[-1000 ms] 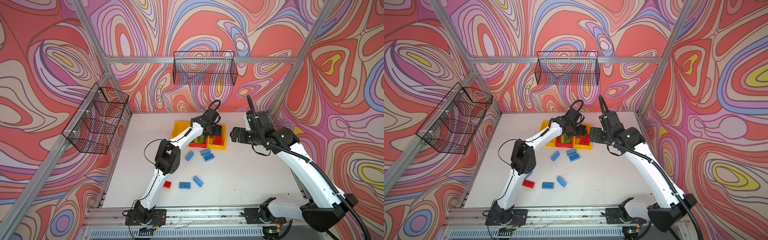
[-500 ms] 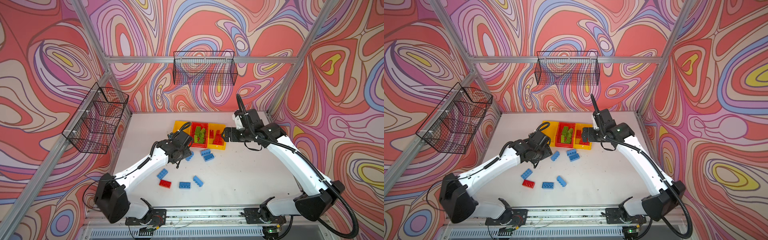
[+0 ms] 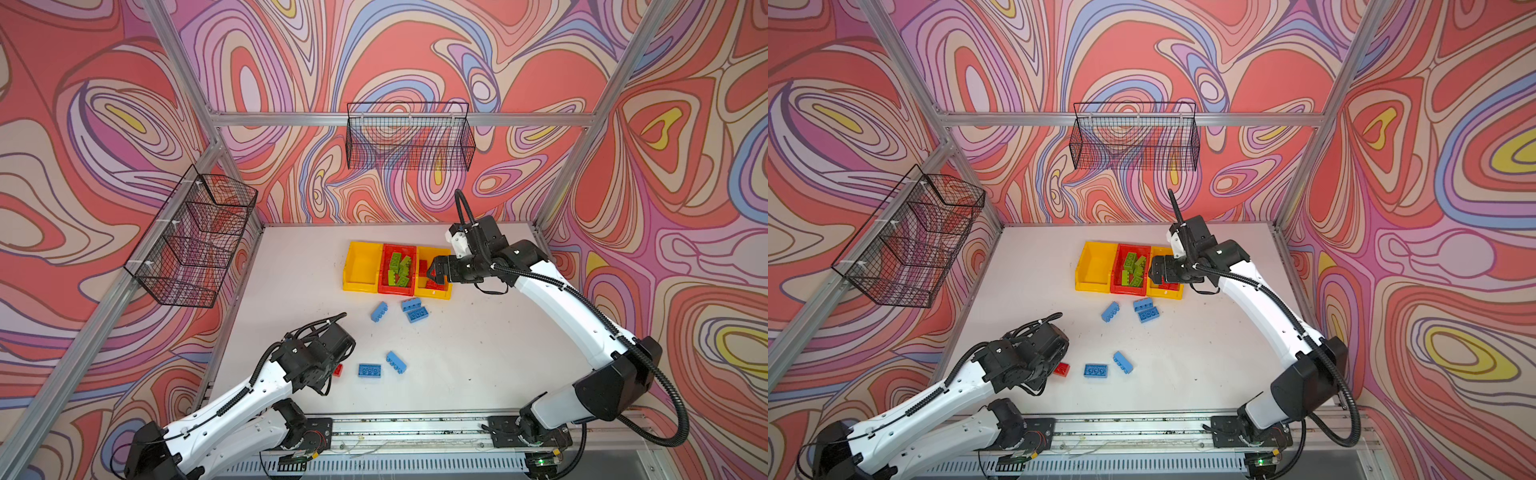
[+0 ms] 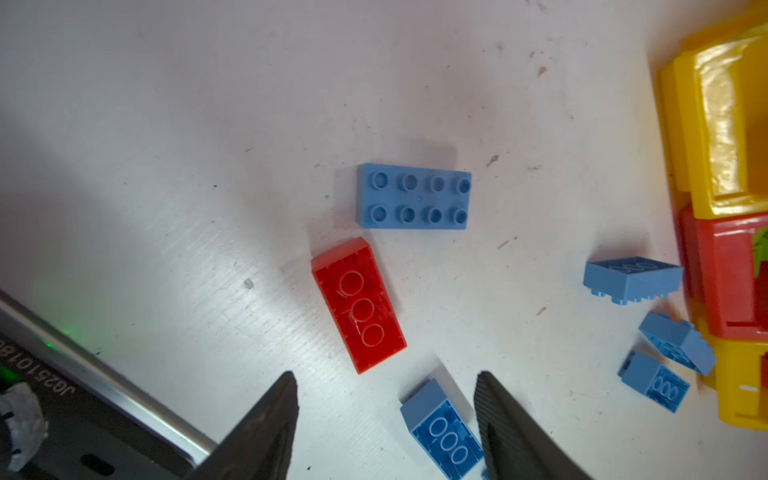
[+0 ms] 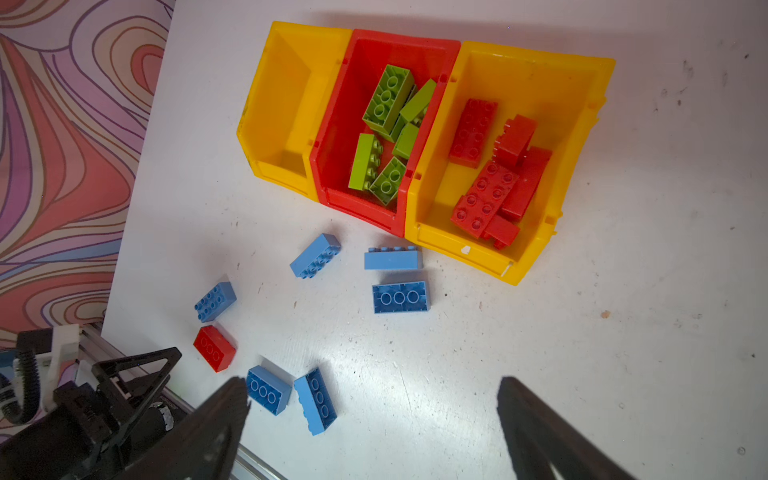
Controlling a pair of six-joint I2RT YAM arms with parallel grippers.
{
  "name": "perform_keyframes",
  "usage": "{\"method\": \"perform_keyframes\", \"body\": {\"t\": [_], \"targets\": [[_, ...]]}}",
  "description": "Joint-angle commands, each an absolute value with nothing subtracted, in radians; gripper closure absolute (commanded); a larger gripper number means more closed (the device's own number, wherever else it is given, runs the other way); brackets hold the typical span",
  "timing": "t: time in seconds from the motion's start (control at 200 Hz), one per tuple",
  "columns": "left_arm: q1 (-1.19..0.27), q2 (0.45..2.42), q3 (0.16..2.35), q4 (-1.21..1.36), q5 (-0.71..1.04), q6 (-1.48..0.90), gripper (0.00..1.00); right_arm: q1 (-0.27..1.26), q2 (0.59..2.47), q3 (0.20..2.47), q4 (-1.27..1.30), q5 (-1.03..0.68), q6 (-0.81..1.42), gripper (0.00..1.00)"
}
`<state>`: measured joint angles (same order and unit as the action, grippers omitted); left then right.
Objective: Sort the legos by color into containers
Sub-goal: 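Move the left gripper to the red 2x4 brick nearest the robot and grasp it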
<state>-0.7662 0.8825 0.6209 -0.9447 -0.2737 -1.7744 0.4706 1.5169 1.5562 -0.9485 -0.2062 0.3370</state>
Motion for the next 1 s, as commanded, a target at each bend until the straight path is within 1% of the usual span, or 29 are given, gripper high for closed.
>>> {"method": "perform_keyframes", "body": {"t": [0.0,0.25,0.626,0.992], "targets": [[-0.771,0.891,0.612,-0.957,-0.302,-1.868,0.29,0.468,1.515,1.593,-0.946,-0.223,0.322,0.02],[-0.763,0.917,0.557,-0.879,-0.3,-1.888,0.27,0.469,1.467,1.553,-0.947,-0.193,0.352,0.02],[-0.646,1.06,0.568,-0.776,-0.196,-1.732,0.25,0.469,1.451,1.54,-0.94,-0.167,0.374,0.02],[-0.567,1.137,0.463,-0.651,-0.102,-1.708,0.27,0.468,1.476,1.56,-0.945,-0.158,0.374,0.02]]}}
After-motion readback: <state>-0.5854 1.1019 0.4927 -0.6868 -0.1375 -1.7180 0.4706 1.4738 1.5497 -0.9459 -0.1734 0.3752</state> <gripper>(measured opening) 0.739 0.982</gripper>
